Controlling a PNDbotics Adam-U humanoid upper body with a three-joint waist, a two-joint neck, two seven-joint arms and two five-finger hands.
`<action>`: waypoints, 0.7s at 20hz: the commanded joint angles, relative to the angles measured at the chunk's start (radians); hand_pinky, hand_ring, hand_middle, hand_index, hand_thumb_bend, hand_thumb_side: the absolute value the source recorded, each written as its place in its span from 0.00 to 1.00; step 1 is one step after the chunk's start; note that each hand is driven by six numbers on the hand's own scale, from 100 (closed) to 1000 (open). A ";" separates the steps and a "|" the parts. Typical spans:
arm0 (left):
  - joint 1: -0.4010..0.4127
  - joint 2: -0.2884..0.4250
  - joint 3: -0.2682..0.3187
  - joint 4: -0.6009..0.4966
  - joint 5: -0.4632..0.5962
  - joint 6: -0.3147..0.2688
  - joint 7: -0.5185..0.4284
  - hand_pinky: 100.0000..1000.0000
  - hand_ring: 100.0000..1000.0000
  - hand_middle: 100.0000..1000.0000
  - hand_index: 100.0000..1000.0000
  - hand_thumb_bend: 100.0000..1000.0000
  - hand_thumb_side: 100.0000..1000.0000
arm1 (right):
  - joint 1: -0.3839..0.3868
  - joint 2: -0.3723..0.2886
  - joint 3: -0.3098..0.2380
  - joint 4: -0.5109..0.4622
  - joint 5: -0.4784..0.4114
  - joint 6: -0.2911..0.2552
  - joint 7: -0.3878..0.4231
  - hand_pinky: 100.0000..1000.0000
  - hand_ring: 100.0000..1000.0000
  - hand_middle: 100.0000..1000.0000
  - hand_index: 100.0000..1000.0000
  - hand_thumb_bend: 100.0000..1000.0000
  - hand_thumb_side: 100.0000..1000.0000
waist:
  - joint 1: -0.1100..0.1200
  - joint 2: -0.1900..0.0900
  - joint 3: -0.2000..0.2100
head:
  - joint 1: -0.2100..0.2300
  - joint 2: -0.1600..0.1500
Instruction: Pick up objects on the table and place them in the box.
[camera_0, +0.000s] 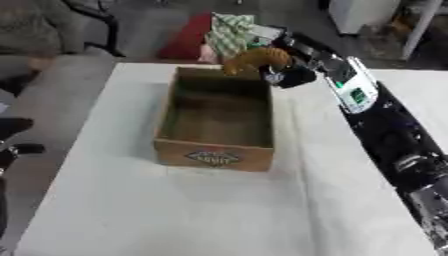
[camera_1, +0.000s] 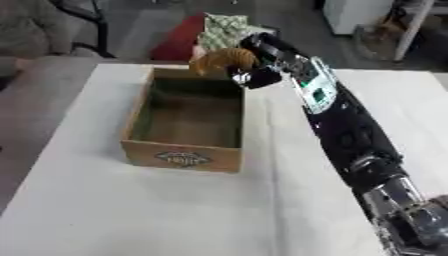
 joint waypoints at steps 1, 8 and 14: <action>-0.014 0.008 -0.002 -0.017 0.005 0.000 -0.005 0.52 0.74 0.53 0.57 0.00 0.74 | -0.026 0.016 0.004 0.022 0.048 0.002 -0.014 0.42 0.22 0.00 0.22 0.00 0.12 | 0.007 -0.016 0.003 | -0.010 -0.007; -0.016 0.004 -0.006 -0.017 0.009 0.001 -0.011 0.52 0.74 0.53 0.56 0.00 0.74 | -0.021 0.073 0.006 0.084 0.148 0.008 -0.041 0.44 0.27 0.05 0.28 0.00 0.17 | 0.016 -0.014 0.014 | -0.028 -0.006; -0.018 0.001 -0.008 -0.017 0.011 0.001 -0.014 0.52 0.74 0.53 0.56 0.00 0.74 | -0.018 0.106 0.011 0.117 0.205 0.002 -0.071 0.45 0.30 0.08 0.30 0.00 0.18 | 0.018 -0.013 0.018 | -0.036 -0.004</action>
